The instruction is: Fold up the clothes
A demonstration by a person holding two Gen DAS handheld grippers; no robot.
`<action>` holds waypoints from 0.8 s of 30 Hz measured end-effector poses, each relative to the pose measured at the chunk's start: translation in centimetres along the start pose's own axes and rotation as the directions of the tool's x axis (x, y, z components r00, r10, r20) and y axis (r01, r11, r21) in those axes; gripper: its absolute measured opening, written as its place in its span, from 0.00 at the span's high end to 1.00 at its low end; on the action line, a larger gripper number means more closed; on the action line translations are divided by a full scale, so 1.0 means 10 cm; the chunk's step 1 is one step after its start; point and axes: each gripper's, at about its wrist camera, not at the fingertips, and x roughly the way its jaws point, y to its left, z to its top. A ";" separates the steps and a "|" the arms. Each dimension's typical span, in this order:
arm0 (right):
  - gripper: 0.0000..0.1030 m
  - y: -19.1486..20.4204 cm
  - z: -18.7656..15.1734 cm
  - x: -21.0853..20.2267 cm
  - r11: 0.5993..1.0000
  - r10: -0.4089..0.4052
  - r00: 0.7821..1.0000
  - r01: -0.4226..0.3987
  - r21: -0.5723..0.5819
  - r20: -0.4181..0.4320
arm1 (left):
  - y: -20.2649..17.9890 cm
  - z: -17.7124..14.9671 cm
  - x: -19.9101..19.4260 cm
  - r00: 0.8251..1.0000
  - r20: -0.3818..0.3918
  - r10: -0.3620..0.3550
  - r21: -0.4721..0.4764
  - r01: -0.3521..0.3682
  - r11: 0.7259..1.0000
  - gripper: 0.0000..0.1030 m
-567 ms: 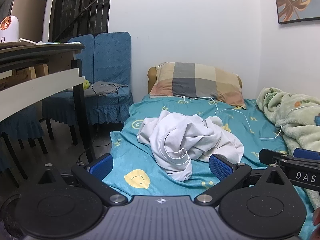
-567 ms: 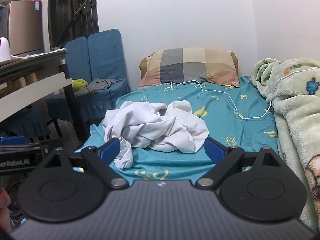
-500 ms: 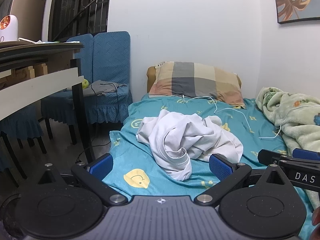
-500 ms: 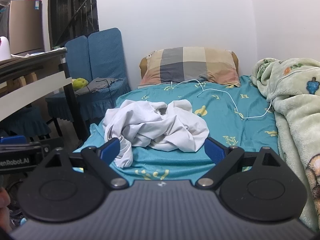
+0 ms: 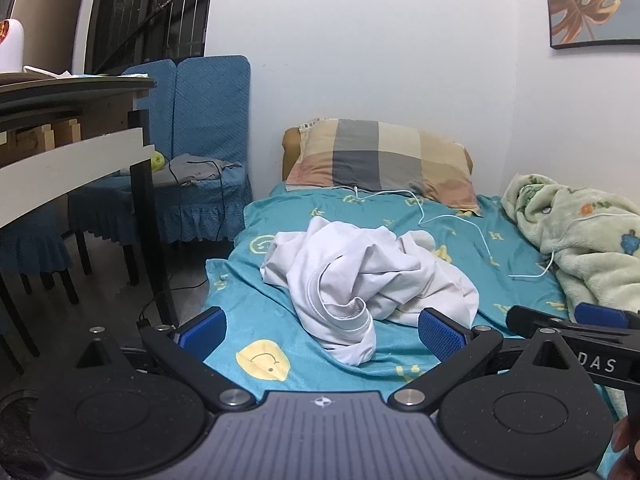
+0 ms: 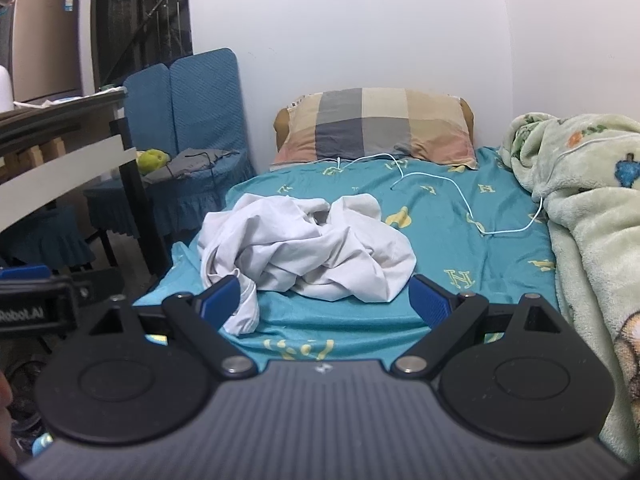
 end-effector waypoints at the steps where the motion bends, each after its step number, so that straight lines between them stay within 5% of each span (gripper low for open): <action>1: 0.10 -0.01 0.00 0.01 1.000 0.000 1.000 0.000 0.006 -0.001 | 0.01 0.00 0.02 1.000 -0.003 0.002 0.000 -0.002 1.000 0.00; 24: 0.10 -0.02 0.04 -0.02 1.000 0.006 1.000 -0.006 0.019 0.011 | 0.04 -0.05 0.10 1.000 -0.027 -0.011 -0.014 0.011 1.000 0.00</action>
